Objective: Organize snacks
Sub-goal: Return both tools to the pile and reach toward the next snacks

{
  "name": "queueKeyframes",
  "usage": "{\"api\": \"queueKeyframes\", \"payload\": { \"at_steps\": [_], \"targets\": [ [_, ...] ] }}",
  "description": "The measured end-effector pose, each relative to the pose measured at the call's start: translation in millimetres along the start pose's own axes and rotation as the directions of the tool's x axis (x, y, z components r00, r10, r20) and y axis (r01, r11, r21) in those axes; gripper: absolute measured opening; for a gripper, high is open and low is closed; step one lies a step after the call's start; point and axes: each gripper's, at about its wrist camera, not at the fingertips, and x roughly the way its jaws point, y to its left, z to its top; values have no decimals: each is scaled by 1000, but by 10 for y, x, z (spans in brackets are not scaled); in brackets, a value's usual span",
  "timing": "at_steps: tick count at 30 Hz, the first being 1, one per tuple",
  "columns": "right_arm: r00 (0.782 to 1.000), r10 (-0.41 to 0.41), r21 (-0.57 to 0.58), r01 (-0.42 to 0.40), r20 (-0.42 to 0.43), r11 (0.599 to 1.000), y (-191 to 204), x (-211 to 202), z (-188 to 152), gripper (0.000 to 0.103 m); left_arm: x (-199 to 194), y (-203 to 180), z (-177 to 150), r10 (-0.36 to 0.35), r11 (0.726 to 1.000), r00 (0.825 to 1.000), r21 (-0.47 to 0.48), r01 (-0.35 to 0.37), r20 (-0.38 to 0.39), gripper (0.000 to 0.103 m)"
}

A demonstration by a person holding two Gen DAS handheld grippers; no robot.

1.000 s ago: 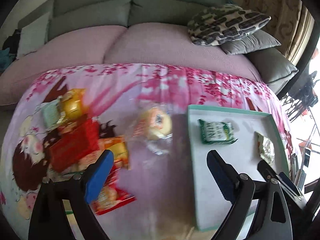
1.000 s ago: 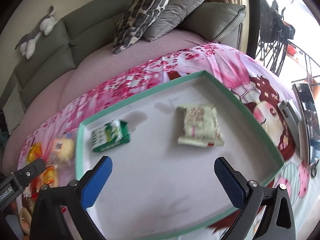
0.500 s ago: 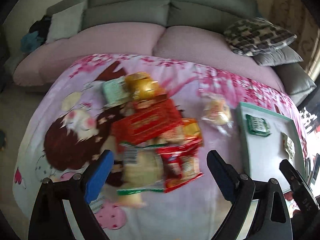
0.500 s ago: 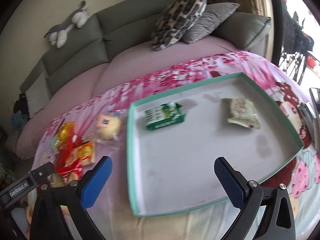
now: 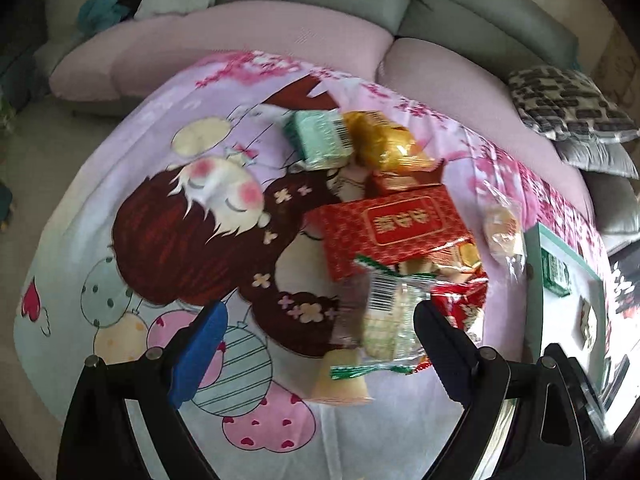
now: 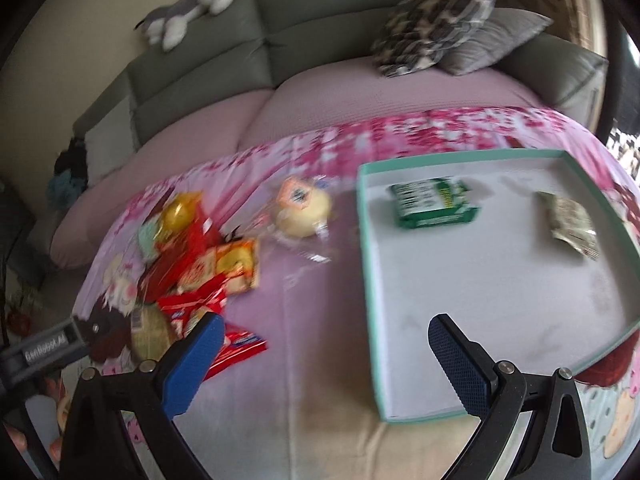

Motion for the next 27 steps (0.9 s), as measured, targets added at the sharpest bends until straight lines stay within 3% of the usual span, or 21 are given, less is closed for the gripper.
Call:
{"api": "queueKeyframes", "payload": {
  "at_steps": [11,13,20,27],
  "targets": [
    [992,96,-101,-103,-77,989,395,285,-38,101,131,28,-10,-45,998,997,-37,43,-61,94],
    [991,93,-125,-105,-94,987,460,342,-62,94,146,25,-6,-53,998,996,-42,50,-66,94],
    [985,77,-183,-106,-155,977,623,553,-135,87,227,-48,23,-89,996,992,-37,86,-92,94],
    [985,88,-184,-115,-152,976,625,633,-104,71,344,-203,38,-100,995,985,5,102,-138,94]
  ]
}}
